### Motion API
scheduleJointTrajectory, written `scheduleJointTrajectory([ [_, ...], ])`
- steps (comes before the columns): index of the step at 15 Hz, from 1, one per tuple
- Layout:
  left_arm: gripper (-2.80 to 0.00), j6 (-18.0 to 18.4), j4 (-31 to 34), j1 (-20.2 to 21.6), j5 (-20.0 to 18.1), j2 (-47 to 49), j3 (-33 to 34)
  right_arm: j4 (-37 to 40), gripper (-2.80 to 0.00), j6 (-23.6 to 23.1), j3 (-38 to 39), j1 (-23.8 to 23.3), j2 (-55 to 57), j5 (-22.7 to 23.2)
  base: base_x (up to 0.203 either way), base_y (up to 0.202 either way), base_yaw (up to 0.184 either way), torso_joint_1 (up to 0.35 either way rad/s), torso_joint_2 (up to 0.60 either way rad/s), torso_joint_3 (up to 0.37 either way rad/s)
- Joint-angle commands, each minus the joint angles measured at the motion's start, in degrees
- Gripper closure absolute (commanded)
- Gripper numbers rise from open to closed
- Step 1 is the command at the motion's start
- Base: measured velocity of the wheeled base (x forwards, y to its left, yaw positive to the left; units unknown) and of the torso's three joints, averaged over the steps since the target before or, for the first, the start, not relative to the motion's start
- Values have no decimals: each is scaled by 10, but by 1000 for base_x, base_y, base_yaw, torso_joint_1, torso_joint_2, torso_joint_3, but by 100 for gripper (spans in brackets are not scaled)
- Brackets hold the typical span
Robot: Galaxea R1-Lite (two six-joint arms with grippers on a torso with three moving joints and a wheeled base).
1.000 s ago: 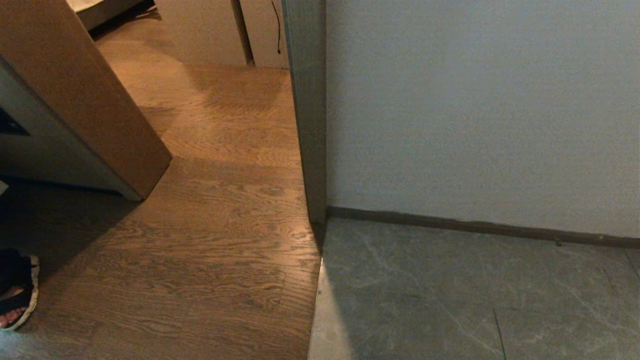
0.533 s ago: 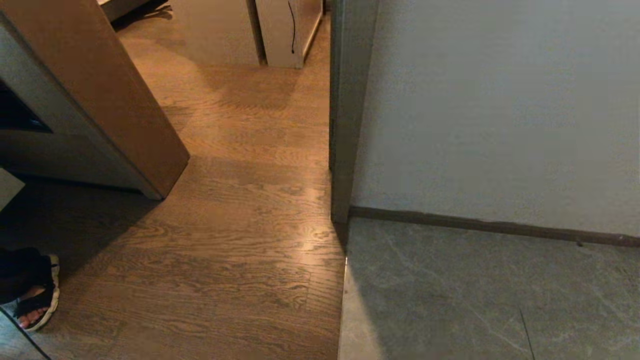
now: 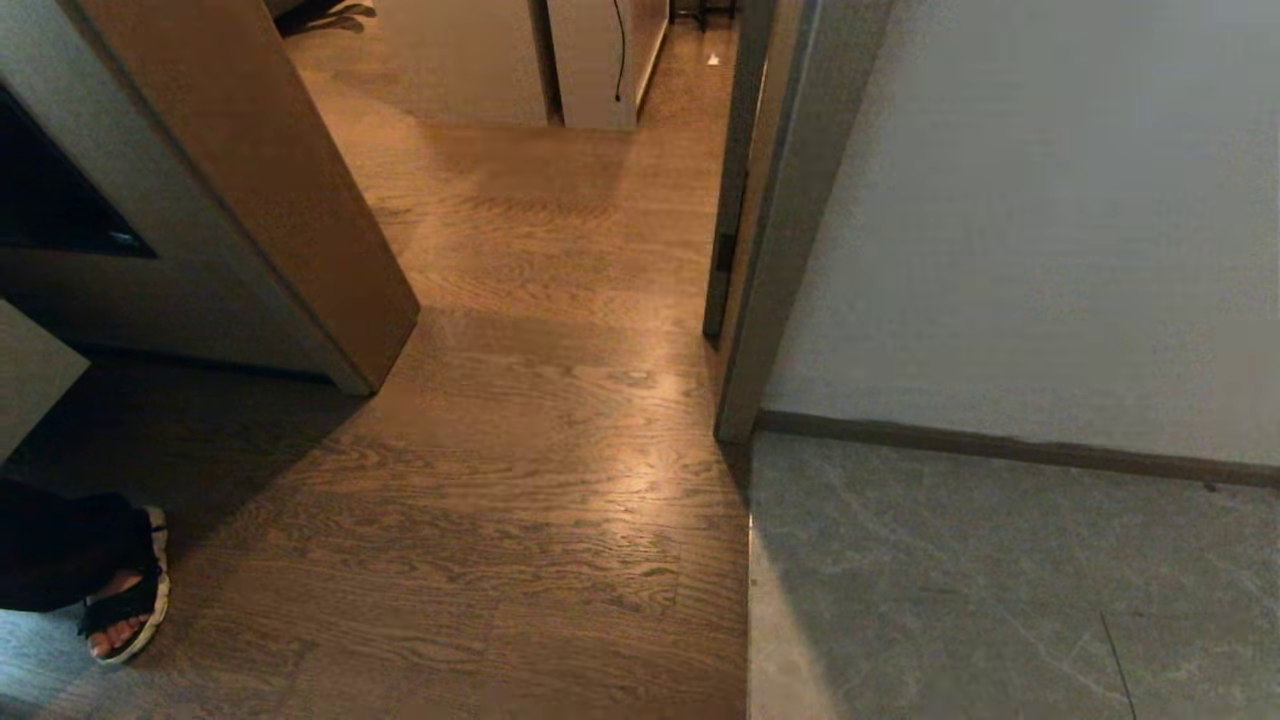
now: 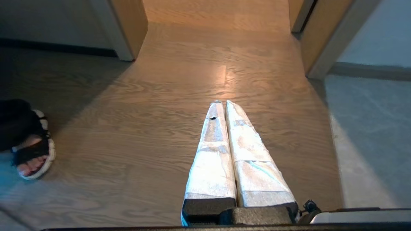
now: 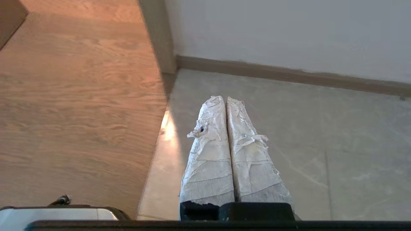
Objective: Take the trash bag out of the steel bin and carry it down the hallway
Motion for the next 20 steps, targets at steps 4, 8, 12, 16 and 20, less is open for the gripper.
scheduleJointTrajectory([
  [4,0,0,0,0,0,0,0,0,0,0,0,0,1,0,0,197,0,-1,2,4],
  [8,0,0,0,0,0,0,0,0,0,0,0,0,1,0,0,196,0,5,1,1],
  [12,0,0,0,0,0,0,0,0,0,0,0,0,1,0,0,197,1,3,2,2],
  [16,0,3,0,0,0,0,0,0,0,0,0,1,1,0,0,199,1,1,2,0],
  [20,0,3,0,0,0,0,0,0,0,0,0,1,1,0,0,199,0,4,3,1],
])
